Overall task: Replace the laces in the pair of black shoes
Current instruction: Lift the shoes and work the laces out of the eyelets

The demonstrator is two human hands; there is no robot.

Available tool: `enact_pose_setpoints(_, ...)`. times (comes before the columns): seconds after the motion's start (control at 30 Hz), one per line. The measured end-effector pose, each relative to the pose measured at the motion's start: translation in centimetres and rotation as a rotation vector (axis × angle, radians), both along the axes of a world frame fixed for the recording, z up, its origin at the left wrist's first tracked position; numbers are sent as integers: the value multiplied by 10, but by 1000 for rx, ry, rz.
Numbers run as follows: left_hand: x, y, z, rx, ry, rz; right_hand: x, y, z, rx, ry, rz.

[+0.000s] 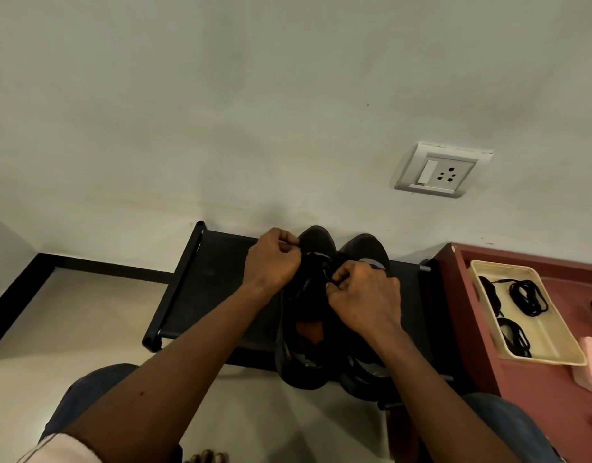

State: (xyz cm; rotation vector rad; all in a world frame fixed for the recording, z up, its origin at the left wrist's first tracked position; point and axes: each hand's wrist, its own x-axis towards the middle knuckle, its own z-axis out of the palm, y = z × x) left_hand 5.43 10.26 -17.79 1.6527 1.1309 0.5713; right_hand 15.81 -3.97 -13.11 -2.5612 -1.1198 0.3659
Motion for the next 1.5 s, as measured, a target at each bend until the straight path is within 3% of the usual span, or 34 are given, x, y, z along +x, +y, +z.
enact_pose_setpoints(0.1, -1, -10, 10, 294, 81, -246, -2, 0, 1, -17, -1, 12)
enact_pose_setpoints(0.23, 5, -26, 3, 702, 395, -472, -3, 2, 4, -26, 1, 6)
enact_pose_setpoints(0.53, 7, -28, -3, 869, 485, -388, 4, 1, 4, 12, 94, -28)
enact_pose_setpoints(0.67, 5, -29, 0, 792, 407, -398, 5, 2, 2, 10, 74, -30)
enact_pose_setpoints(0.83, 0, -10, 13, 579, 168, -148, 6, 2, -4, -11, 42, -17)
enact_pose_setpoints(1.0, -5, 9, 21, 137, -192, 277, 3, 3, -9, 16, 1, -8)
enact_pose_setpoints(1.1, -5, 4, 26, -345, -546, 252, -3, -1, -13, 46, -42, 3)
enact_pose_setpoints(1.17, -5, -1, 28, -494, -627, 146, -5, -3, -14, 51, -60, 16)
enact_pose_setpoints(1.23, -4, -4, 25, -324, -460, -4, -4, -4, -14, 54, -56, 21)
enact_pose_setpoints(1.33, -3, -8, 16, 285, 34, -278, -3, -5, -13, 63, -39, 13)
enact_pose_setpoints(1.37, -2, -10, 13, 407, 174, -366, -4, -5, -13, 66, -34, 9)
enact_pose_setpoints(1.5, 1, -21, 3, 556, 469, -505, -5, -7, -14, 78, -29, 8)
